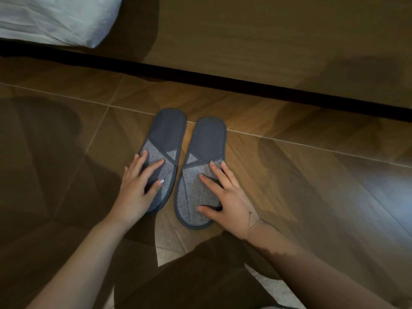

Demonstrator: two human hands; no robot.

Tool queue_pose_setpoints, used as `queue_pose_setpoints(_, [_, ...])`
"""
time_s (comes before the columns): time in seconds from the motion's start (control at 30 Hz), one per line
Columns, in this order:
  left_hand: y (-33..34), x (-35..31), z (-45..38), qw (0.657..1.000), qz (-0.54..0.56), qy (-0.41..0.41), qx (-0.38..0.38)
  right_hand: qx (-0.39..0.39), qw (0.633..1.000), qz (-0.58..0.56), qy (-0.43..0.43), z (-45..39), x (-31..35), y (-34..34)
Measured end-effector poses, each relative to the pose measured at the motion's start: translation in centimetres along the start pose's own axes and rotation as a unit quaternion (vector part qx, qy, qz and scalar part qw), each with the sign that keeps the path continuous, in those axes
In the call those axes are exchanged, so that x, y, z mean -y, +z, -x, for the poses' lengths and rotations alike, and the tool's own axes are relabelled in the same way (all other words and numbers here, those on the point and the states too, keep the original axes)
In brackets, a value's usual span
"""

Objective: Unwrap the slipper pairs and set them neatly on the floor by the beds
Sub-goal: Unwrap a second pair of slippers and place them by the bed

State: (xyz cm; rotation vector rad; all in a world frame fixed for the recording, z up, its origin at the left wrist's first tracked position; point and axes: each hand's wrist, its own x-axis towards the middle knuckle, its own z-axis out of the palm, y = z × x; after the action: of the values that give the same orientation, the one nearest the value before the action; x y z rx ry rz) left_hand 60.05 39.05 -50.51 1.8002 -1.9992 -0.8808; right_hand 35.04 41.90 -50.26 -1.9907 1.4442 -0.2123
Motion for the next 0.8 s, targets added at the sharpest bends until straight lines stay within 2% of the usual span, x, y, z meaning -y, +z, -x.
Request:
queue_pose_setpoints(0.4, [-0.4, -0.9, 0.3, 1.0, -0.028, 0.005, -0.011, -0.024, 0.999, 0.038, -0.022, 0.2, -0.1, 0.0])
queue_pose_setpoints(0.57, [-1.2, -2.5, 1.0, 0.999, -0.005, 0.018, -0.049, -0.125, 0.992, -0.004, -0.02, 0.1, -0.7, -1.5])
queue_pose_setpoints(0.67, [-2.5, -4.0, 1.3, 0.998, 0.029, -0.008, -0.051, -0.165, 0.986, -0.039, 0.0, -0.2, -0.4, -2.4])
queue_pose_setpoints(0.8, [-5.3, -7.6, 2.9, 0.989, 0.118, -0.083, -0.029, -0.126, 0.987, -0.088, 0.036, 1.6, 2.4, -5.4])
